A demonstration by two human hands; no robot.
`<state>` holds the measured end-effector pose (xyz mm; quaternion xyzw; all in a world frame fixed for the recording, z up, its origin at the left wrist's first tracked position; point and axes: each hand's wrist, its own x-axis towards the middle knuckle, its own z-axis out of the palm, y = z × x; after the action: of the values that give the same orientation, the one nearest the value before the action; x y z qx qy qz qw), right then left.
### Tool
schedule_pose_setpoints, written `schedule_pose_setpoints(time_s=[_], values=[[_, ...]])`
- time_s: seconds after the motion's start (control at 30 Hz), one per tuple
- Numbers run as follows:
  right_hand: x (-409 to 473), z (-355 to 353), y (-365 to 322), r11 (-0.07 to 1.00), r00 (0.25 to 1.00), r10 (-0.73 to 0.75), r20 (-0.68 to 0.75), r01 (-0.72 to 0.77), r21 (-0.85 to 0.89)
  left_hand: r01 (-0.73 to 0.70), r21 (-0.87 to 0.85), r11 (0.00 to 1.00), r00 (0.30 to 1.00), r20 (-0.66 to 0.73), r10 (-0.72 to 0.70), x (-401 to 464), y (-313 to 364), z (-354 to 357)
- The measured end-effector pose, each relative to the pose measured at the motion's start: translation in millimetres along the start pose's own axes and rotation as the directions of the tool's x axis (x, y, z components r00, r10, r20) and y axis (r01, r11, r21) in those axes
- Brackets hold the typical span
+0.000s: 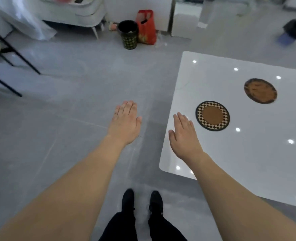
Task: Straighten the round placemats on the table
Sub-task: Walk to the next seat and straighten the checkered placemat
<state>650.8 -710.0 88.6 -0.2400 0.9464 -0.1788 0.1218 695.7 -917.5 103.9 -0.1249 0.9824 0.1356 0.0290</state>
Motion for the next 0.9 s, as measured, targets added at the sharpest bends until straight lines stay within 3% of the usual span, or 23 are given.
schedule_pose_setpoints(time_s=[0.1,0.17,0.3,0.43,0.5,0.63,0.73,0.9], values=[[7,3,27,0.982,0.983,0.175,-0.056,-0.171,0.077,-0.118,0.016,0.993,0.991,0.065,0.117,39,17,14],[11,4,44,0.925,0.931,0.353,-0.096,-0.332,0.184,-0.210,0.023,0.977,0.973,0.099,0.207,67,32,25],[15,19,93,0.781,0.793,0.596,-0.125,-0.537,0.317,-0.384,0.023,0.923,0.911,0.170,0.375,122,75,66],[28,40,146,0.635,0.609,0.769,-0.195,-0.693,0.340,-0.470,-0.086,0.879,0.850,0.225,0.477,167,121,120],[41,52,169,0.577,0.536,0.816,-0.214,-0.752,0.318,-0.522,-0.108,0.846,0.818,0.217,0.533,188,142,145],[61,76,193,0.525,0.467,0.847,-0.255,-0.811,0.259,-0.542,-0.120,0.832,0.803,0.218,0.555,221,174,186],[68,90,190,0.558,0.470,0.799,-0.374,-0.813,0.169,-0.551,-0.042,0.834,0.825,0.127,0.551,224,173,207],[70,90,194,0.579,0.474,0.780,-0.409,-0.795,0.184,-0.552,-0.075,0.830,0.829,0.053,0.556,226,169,213]])
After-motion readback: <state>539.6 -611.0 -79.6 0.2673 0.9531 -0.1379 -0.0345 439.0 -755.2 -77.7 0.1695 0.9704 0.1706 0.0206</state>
